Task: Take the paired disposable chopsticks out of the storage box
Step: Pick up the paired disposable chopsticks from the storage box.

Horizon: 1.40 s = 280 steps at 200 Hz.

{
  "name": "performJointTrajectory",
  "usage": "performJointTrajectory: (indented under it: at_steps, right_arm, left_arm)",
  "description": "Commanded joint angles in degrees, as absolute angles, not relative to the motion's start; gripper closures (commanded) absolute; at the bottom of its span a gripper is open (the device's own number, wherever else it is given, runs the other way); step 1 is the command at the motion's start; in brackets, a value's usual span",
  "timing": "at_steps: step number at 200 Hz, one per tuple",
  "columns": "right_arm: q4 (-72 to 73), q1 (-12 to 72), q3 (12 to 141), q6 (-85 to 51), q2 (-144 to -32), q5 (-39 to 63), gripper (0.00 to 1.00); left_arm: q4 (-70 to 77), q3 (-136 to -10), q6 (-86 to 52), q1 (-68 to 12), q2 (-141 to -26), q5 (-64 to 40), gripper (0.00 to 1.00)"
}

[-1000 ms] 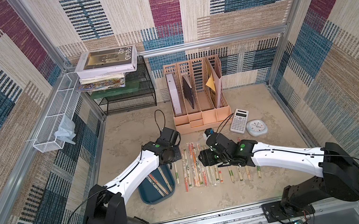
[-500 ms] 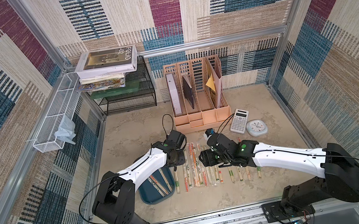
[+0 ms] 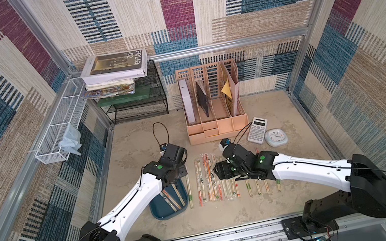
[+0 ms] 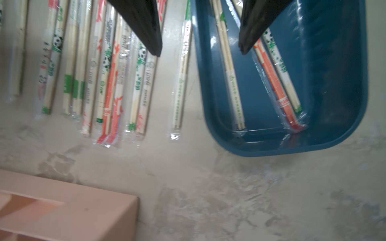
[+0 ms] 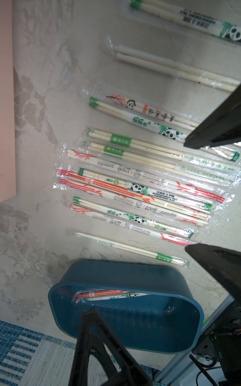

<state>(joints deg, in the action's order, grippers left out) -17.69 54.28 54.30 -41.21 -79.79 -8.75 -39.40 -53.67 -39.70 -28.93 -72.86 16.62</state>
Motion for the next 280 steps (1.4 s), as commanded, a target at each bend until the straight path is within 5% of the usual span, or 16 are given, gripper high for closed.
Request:
performJointTrajectory:
  at_steps: [1, 75, 217, 280]
  right_arm:
    - [-18.4, 54.6, 54.9, -41.1, -79.3, -9.0, 0.25]
    - [-17.8, 56.1, 56.1, -41.0, -80.8, -8.5, 0.25]
    - [-18.3, 57.0, 57.2, -41.1, -82.2, -9.2, 0.25]
    - [-18.7, 57.0, 57.7, -41.1, -82.4, -9.4, 0.25]
  left_arm:
    - [-41.8, -50.0, -44.2, -25.5, -69.5, 18.4, 0.41]
    - [-37.5, -42.7, -45.3, -15.3, -70.2, 9.5, 0.43]
    - [-27.0, -46.0, -42.9, -15.0, -87.5, 1.6, 0.55]
    - [-26.5, -46.0, -42.8, -15.4, -89.7, 1.8, 0.85]
